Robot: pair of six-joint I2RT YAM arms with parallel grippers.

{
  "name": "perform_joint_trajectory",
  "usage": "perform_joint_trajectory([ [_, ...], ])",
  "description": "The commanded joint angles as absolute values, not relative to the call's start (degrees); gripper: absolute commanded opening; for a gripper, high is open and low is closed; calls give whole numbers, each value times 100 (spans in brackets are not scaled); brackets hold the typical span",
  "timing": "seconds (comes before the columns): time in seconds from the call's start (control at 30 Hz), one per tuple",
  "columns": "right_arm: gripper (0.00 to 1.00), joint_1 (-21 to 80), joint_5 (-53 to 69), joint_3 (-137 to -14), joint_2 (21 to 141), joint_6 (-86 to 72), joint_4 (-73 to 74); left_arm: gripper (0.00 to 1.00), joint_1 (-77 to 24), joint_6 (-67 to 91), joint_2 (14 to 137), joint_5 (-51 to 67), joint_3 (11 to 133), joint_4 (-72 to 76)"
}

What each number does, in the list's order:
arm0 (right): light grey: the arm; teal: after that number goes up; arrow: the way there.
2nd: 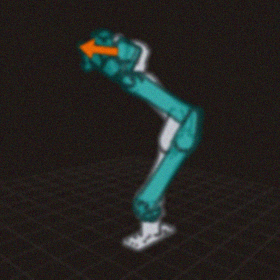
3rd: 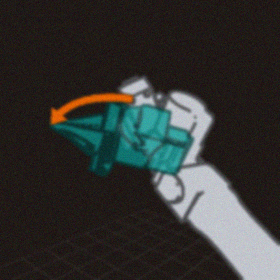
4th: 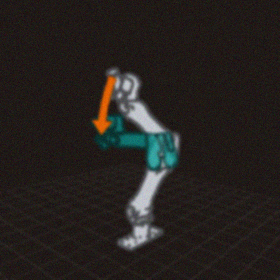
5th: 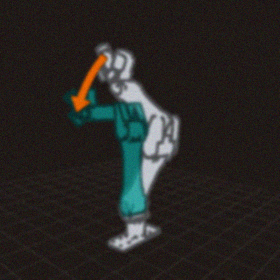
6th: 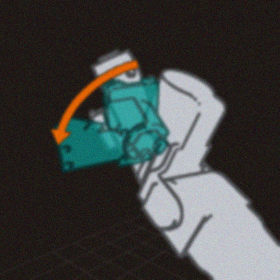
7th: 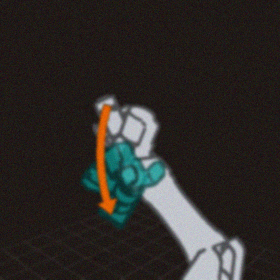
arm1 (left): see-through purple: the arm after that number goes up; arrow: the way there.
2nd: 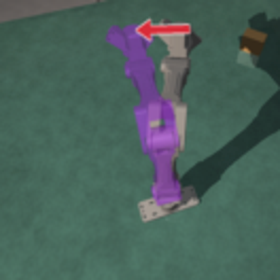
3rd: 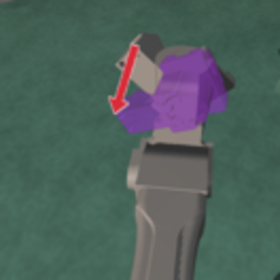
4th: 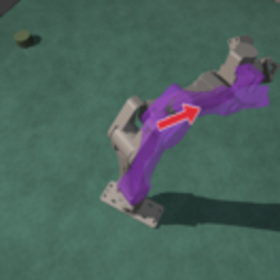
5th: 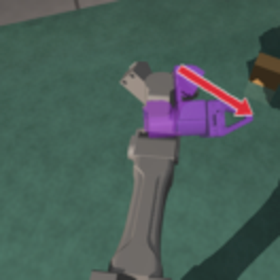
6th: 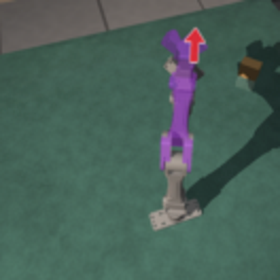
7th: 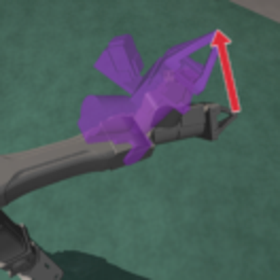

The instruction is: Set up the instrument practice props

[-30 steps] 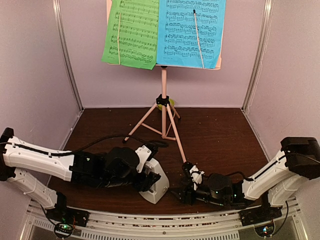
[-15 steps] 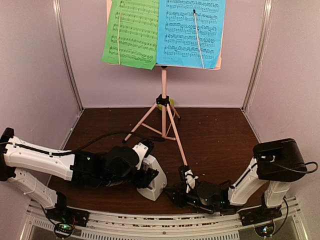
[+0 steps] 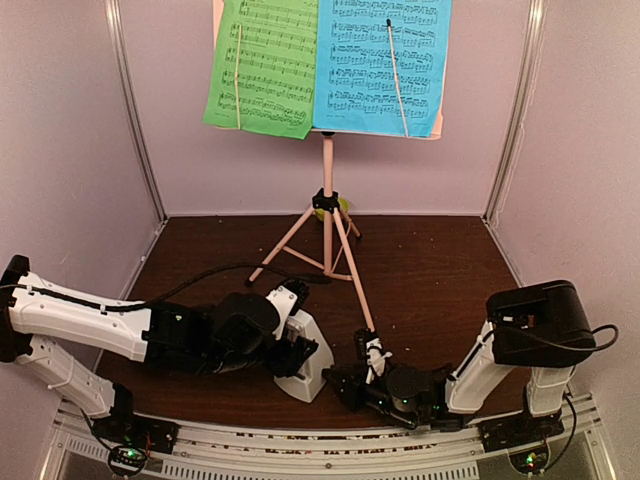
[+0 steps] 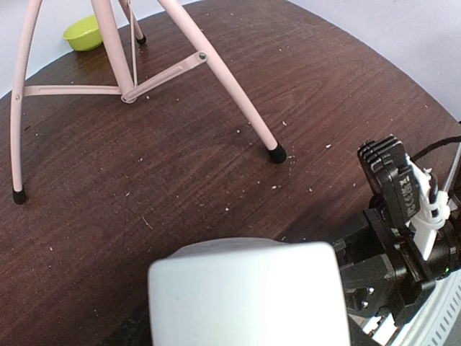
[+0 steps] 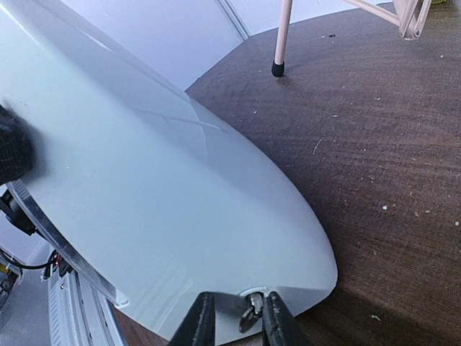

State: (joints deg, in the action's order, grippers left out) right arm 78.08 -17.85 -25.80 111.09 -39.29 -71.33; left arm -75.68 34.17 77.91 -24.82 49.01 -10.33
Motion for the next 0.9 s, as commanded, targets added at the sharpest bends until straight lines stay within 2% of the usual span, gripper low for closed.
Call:
perform_joint_trajectory([
  [0.0,21,7764,-1869,-2717,11251,-4043,-7173,41,-7532,3434,7658,-2575,4989,-221],
  [0.1,17,7682,-1801,-2743,11367,-4247,-7193,40,-7532,3435,7594,-2600,4956,-213],
  [0.33,18,7587,-1557,-2873,11633,-4516,-7302,39,-7523,3435,7539,-2602,4887,-141],
  [0.67,0,7492,-1484,-2766,11649,-4860,-7507,37,-7515,3433,7472,-2644,4770,-22],
  [0.87,0,7211,-1235,-2541,11689,-5642,-8160,35,-7512,3334,7383,-2667,4645,150],
])
